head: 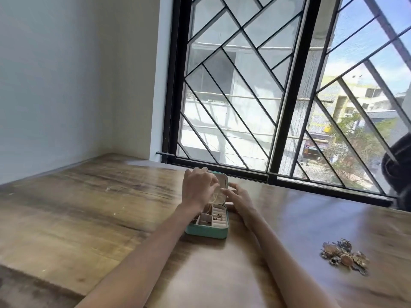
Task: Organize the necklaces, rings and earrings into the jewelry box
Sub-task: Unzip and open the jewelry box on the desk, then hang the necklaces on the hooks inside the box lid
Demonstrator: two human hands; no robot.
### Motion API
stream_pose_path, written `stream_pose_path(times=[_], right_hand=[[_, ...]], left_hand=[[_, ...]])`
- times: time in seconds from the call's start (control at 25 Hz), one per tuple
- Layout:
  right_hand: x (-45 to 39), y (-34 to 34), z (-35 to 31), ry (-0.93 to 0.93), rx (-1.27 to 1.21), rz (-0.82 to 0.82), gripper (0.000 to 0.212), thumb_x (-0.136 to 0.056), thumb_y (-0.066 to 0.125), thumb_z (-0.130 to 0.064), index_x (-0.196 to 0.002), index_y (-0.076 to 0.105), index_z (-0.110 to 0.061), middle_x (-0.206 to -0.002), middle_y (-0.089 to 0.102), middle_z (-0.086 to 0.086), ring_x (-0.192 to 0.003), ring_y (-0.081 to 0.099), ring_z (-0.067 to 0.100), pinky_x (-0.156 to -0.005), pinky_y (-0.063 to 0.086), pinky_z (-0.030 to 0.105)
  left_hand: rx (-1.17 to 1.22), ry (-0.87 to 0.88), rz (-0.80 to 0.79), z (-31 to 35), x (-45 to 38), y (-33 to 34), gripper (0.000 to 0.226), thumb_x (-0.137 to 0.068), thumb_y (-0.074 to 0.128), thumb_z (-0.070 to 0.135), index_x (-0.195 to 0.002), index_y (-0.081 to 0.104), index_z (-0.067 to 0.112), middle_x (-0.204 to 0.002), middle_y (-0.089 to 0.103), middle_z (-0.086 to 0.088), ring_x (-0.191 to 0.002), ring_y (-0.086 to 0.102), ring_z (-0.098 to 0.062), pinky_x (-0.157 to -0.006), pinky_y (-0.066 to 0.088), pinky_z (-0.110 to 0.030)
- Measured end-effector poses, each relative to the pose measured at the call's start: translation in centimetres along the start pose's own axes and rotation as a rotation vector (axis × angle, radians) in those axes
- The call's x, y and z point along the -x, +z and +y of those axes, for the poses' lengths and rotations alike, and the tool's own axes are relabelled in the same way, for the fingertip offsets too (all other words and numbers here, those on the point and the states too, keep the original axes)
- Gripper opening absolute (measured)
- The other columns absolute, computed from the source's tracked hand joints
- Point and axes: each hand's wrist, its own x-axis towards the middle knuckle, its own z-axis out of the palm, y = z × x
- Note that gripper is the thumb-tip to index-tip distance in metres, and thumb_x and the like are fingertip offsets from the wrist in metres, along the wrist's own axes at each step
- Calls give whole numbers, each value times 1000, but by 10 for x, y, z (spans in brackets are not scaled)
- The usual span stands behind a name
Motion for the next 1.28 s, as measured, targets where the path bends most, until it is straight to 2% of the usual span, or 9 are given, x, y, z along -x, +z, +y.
stream_pose_path(times=[0.16, 0.4, 0.6, 0.76, 0.88, 1.0, 1.12, 1.2, 1.28], right_hand=[[-11, 5, 10, -30, -6, 18, 39, -91, 55, -5, -129, 45, -5, -103, 67, 26, -64, 64, 16, -55, 54, 25], [-14, 3, 17, -62, -88, -2, 38, -90, 55, -3, -128, 46, -7, -94, 68, 20, -75, 65, 26, -66, 57, 36], [-9, 2, 14, -85, -133, -25, 35, -90, 55, -3, -123, 48, -13, -96, 68, 18, -79, 65, 23, -62, 58, 27], [-13, 3, 17, -90, -95, -8, 36, -90, 55, -5, -124, 50, -13, -102, 67, 18, -86, 64, 23, -76, 56, 40], [-13, 2, 17, -82, -80, 3, 35, -90, 55, -7, -124, 53, -14, -106, 66, 9, -90, 63, 20, -77, 54, 37], [-13, 2, 15, -91, -64, 17, 36, -90, 56, -9, -125, 53, -14, -117, 62, 7, -95, 61, 18, -79, 53, 34], [-11, -3, 11, -169, 2, 119, 38, -89, 57, -11, -127, 52, -14, -128, 54, 7, -104, 56, 18, -88, 49, 34], [-3, -9, 0, -226, -81, 151, 39, -83, 55, -22, -121, 58, -18, -123, 59, 4, -105, 57, 15, -86, 49, 30], [8, -13, -19, -268, -212, 138, 31, -83, 57, -26, -113, 64, -20, -109, 67, 1, -95, 61, 8, -77, 49, 23]], left_hand=[[-196, -4, -118, 2, -8, 7, 19, -86, 62, 37, -101, 70, 27, -102, 68, 7, -100, 56, -16, -90, 31, -32], [-280, -4, -100, 10, -15, 9, 13, -86, 60, 25, -81, 71, 22, -82, 70, 4, -88, 60, -18, -88, 32, -32], [-39, -183, -105, 0, -30, 9, 15, -82, 64, 37, -85, 74, 26, -85, 73, 7, -89, 64, -11, -93, 30, -32], [172, -238, -157, -4, -38, 5, 17, -81, 64, 40, -85, 74, 28, -89, 73, 7, -90, 63, -11, -94, 28, -33], [381, -223, -205, -5, -39, 2, 12, -79, 67, 41, -76, 72, 30, -84, 73, 10, -86, 64, -9, -91, 39, -32], [690, -153, -253, -10, -38, -7, 5, -79, 71, 31, -74, 71, 29, -73, 69, 12, -69, 61, -1, -78, 52, -30], [769, -120, -236, -8, -37, -21, 8, -81, 70, 21, -83, 72, 14, -68, 63, 9, -52, 53, 7, -61, 44, -15], [757, -139, -212, -3, -37, -28, 9, -80, 71, 21, -83, 72, 13, -68, 65, 6, -55, 55, 6, -64, 49, -20], [736, -127, -211, 5, -39, -38, 9, -79, 71, 22, -83, 72, 13, -73, 68, 1, -66, 62, -6, -75, 55, -33]])
